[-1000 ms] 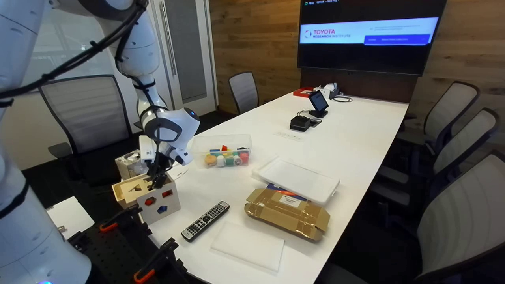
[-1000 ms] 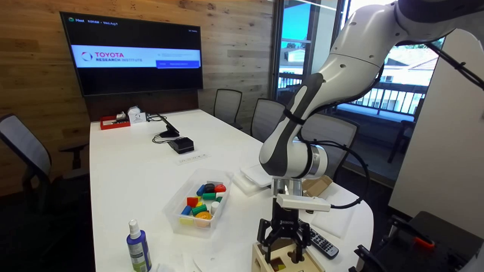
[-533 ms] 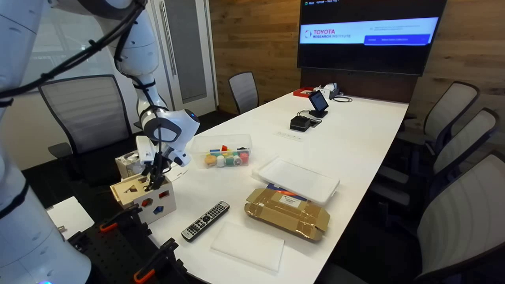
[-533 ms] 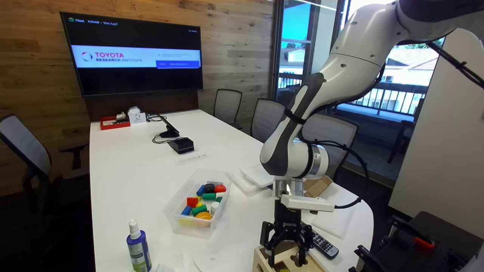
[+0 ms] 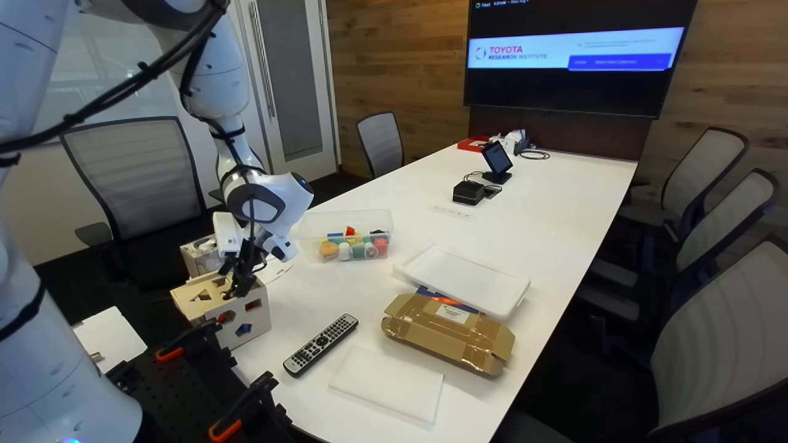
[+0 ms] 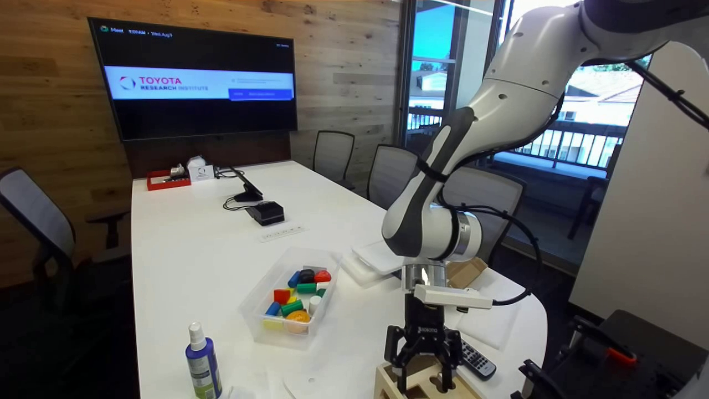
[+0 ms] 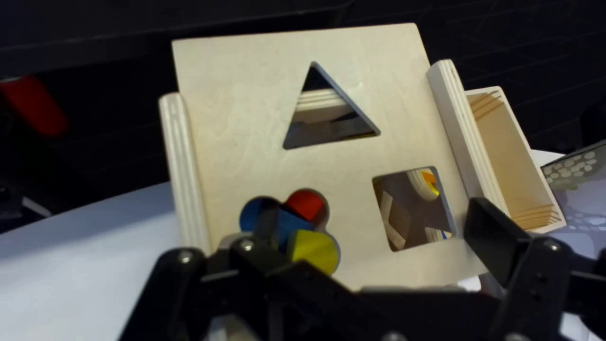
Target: Slide the lid on the wooden toy box forwards.
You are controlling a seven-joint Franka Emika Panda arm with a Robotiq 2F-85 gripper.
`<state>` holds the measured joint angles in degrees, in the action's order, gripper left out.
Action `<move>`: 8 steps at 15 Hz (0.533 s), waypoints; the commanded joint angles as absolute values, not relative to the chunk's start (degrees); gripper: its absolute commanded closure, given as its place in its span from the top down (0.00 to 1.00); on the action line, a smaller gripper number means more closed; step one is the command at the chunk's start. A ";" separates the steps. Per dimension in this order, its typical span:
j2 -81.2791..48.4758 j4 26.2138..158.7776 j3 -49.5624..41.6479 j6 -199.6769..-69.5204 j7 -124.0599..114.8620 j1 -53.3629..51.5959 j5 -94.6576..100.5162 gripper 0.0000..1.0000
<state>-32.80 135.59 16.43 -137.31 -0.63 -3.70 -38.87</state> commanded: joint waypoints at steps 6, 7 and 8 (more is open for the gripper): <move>-32.02 133.77 8.92 -142.09 -16.48 -11.67 -34.10 1.00; -31.89 133.57 8.49 -142.36 -17.89 -12.32 -33.18 1.00; -31.84 133.35 8.22 -142.43 -18.92 -12.71 -32.36 1.00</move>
